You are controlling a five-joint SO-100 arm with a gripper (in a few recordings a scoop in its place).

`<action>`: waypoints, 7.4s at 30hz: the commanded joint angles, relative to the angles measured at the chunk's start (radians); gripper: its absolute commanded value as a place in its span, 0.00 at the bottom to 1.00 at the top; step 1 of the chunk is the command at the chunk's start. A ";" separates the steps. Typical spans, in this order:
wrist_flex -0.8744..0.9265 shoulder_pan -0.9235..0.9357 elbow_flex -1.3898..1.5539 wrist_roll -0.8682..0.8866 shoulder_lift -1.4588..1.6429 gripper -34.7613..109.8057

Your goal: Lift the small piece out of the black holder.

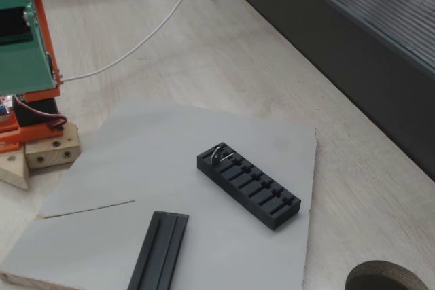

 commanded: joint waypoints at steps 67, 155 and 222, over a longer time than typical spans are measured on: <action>-0.313 -0.719 -0.018 0.170 -0.448 0.25; -0.626 -0.836 0.034 0.342 -0.729 0.47; -0.629 -0.890 0.035 0.454 -0.733 0.47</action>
